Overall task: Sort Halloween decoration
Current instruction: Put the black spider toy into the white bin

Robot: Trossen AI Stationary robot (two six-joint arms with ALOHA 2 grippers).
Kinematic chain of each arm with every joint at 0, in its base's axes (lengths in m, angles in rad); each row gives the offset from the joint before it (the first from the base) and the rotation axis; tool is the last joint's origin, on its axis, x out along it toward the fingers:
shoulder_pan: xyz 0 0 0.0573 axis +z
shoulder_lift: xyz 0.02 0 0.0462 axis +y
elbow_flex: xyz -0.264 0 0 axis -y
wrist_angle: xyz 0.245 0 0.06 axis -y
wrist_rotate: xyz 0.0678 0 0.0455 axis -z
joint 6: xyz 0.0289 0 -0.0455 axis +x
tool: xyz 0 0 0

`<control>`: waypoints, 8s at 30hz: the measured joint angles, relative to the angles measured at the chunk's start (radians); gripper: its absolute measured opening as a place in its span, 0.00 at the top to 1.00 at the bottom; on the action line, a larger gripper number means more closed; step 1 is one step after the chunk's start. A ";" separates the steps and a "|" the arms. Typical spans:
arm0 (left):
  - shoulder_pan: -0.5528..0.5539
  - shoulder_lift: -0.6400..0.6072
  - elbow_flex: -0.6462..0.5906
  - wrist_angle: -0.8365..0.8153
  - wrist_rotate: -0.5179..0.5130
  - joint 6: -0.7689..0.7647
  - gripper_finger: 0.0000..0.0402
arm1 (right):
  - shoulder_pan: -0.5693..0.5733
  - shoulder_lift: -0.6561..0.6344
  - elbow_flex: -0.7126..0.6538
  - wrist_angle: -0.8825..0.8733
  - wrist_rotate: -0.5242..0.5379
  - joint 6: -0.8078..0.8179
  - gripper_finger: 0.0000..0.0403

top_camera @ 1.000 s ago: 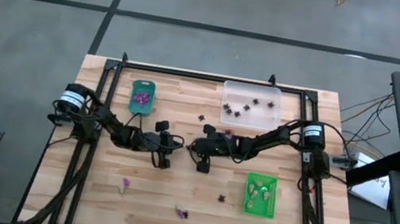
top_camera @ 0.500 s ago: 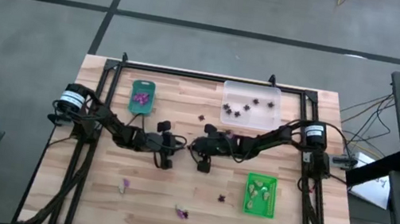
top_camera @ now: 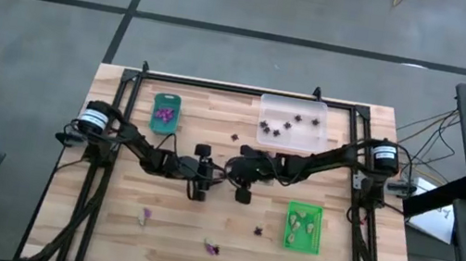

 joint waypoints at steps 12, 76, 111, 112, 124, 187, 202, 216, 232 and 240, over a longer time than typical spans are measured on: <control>0.048 0.082 0.010 0.064 0.097 0.024 0.65 | 0.006 -0.030 -0.001 -0.066 -0.079 0.059 0.98; 0.142 0.022 -0.055 0.049 0.110 -0.097 0.91 | -0.001 0.126 0.010 0.084 0.066 0.088 0.98; 0.132 0.005 -0.070 0.037 0.305 -0.299 0.91 | 0.024 0.148 0.060 0.008 -0.008 0.123 0.98; 0.129 0.005 -0.070 0.036 0.305 -0.301 0.91 | 0.025 0.149 0.060 0.010 0.011 0.115 0.98; 0.104 -0.025 -0.074 0.017 0.480 -0.372 0.91 | 0.026 0.055 0.056 0.007 0.068 0.018 0.98; 0.090 -0.037 -0.023 -0.118 0.356 -0.063 0.67 | 0.050 -0.022 0.049 -0.166 0.020 0.061 0.98; 0.090 -0.047 -0.025 -0.111 0.365 -0.068 0.77 | 0.050 -0.022 0.049 -0.171 0.003 0.067 0.98; 0.091 -0.088 -0.020 -0.111 0.374 -0.089 0.77 | 0.050 -0.062 0.049 -0.241 0.001 0.061 0.98; 0.152 -0.108 0.259 -0.237 0.377 0.036 0.77 | 0.050 -0.410 -0.084 -0.411 0.005 -0.040 0.98; 0.275 -0.108 0.444 -0.350 0.382 0.151 0.77 | 0.050 -0.649 -0.209 -0.396 0.006 -0.076 0.98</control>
